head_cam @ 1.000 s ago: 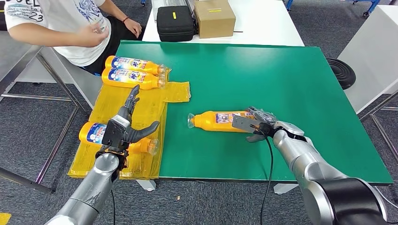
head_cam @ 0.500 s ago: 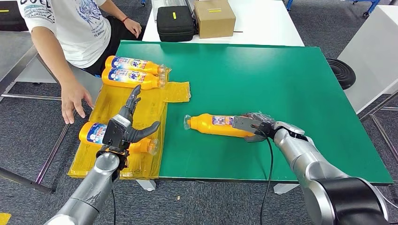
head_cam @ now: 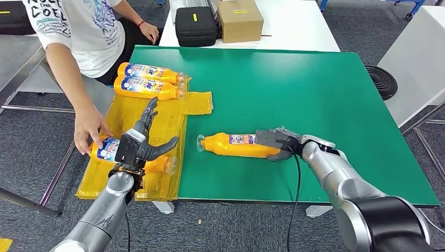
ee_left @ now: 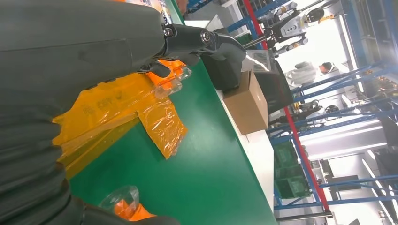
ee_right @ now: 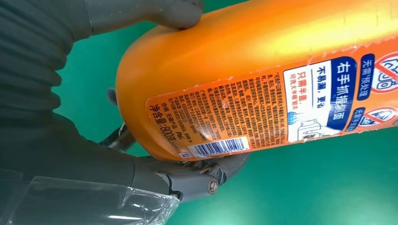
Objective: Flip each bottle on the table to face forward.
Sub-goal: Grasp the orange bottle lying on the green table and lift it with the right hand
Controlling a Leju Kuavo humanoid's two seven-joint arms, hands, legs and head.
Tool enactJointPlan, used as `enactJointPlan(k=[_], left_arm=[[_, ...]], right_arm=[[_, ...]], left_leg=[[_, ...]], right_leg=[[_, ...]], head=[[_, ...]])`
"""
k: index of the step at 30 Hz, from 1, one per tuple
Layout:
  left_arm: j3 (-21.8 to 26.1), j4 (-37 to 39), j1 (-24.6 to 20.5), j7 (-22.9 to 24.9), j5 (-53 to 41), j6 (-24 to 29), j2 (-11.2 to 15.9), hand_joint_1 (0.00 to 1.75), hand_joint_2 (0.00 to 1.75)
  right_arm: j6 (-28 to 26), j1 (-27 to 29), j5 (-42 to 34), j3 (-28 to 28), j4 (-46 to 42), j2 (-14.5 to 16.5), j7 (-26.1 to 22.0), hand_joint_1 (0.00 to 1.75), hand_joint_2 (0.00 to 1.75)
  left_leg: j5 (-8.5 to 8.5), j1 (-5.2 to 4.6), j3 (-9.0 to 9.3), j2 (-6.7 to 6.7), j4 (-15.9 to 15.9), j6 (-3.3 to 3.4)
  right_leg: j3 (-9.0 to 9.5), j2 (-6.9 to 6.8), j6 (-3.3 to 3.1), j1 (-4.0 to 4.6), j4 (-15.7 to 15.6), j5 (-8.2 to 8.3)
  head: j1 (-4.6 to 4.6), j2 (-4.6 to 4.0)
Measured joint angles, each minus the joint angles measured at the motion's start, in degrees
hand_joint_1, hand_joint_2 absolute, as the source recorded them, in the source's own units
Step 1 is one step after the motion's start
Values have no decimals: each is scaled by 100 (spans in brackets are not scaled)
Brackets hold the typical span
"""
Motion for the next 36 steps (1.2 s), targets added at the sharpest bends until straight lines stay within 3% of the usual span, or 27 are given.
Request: enactJointPlan(k=[8, 16, 25, 36], left_arm=[[0, 2, 2, -19, 50, 1, 0, 0, 175], [5, -49, 114, -46, 133, 17, 55, 0, 175], [9, -109, 191, -46, 144, 17, 121, 0, 175], [250, -440, 490, 20, 159, 152, 173, 0, 175]], right_arm=[[-235, 32, 25, 11, 0, 14, -149, 175, 175], [-818, 130, 25, 166, -57, 53, -998, 175, 175], [-931, 169, -80, 266, -116, 62, -1113, 175, 175], [-1362, 464, -1297, -53, -373, 3, -1688, 175, 175]], left_leg=[[0, 0, -1, -1, 0, 0], [0, 0, -3, -2, 0, 0], [0, 0, -5, -5, 0, 0], [0, 0, -5, -4, 0, 0]], right_leg=[[0, 0, 0, 0, 0, 0], [0, -1, 0, 0, 2, 0], [0, -2, 0, -1, 1, 0], [-3, -2, 0, 0, 1, -1]], head=[[-1, 0], [-1, 0], [1, 0], [-1, 0]])
